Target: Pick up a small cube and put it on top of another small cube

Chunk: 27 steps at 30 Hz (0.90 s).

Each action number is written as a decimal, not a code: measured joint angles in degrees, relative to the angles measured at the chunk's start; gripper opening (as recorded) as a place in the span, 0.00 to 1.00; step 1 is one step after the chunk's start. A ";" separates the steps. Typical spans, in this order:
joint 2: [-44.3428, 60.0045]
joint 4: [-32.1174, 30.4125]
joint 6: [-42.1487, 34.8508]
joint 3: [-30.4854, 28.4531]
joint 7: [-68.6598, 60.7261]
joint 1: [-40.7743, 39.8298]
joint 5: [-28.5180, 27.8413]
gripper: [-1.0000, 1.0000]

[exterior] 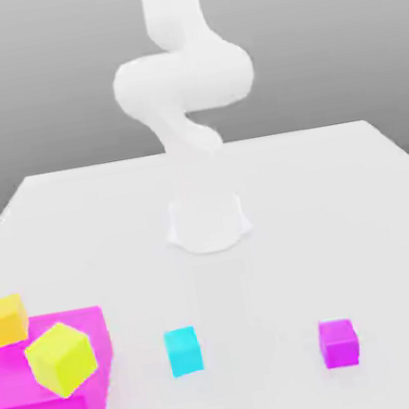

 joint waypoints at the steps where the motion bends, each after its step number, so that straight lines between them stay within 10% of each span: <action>1: 2.16 -1.50 1.53 -0.55 -0.89 0.08 -0.18 0.50; 19: 40.65 -27.42 28.51 -8.81 -19.51 -0.67 0.69 0.50; 26: 55.22 -26.25 40.01 -1.93 -25.39 -6.25 7.37 0.50; 27: 57.05 -25.91 41.51 -0.87 -25.64 -7.26 7.67 0.00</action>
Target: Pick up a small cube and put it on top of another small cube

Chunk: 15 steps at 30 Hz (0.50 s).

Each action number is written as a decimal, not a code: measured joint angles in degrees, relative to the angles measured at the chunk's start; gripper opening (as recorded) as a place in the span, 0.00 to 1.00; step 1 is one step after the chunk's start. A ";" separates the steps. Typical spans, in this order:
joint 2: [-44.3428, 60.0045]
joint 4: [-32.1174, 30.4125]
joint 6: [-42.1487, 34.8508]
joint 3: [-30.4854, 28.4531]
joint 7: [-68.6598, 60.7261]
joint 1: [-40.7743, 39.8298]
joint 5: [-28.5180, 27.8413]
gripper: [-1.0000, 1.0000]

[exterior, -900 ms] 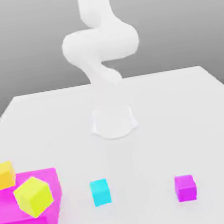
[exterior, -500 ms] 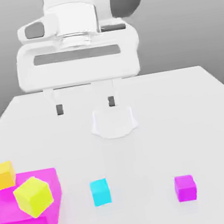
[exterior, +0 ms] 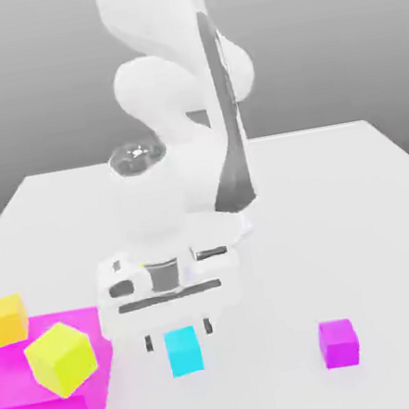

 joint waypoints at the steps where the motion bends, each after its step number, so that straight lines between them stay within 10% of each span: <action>1: 0.00 0.00 0.00 0.00 0.00 0.00 0.00 0.00; 15: -13.89 -1.58 -11.21 -2.82 4.38 1.66 -5.18 0.00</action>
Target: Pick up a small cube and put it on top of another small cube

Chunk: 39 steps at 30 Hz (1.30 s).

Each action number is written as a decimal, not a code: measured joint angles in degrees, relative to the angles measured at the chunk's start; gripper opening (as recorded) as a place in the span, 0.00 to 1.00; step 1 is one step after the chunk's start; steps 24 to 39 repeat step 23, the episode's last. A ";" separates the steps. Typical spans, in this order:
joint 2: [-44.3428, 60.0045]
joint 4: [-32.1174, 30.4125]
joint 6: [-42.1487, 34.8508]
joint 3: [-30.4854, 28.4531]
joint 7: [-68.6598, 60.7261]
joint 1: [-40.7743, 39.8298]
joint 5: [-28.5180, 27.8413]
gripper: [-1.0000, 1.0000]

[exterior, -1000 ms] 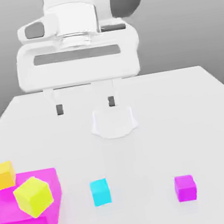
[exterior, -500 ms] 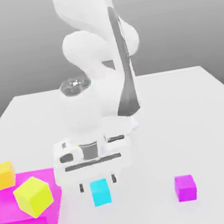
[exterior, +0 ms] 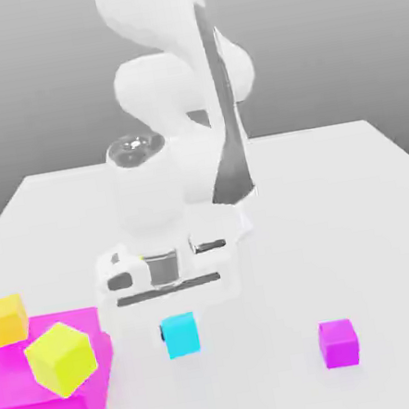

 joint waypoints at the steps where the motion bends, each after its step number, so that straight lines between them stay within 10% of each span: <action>1: -0.95 1.37 -0.99 0.16 -0.27 0.05 1.54 0.00; 14: -10.41 19.72 -28.70 -12.55 22.65 -17.96 -2.45 0.00; 19: -3.40 16.82 -21.15 -13.65 22.85 -19.29 -2.42 0.00; 20: -2.31 16.49 -19.82 -13.87 22.55 -19.07 -2.02 1.00; 39: -2.31 16.49 -19.82 -13.87 22.54 -18.92 -2.02 1.00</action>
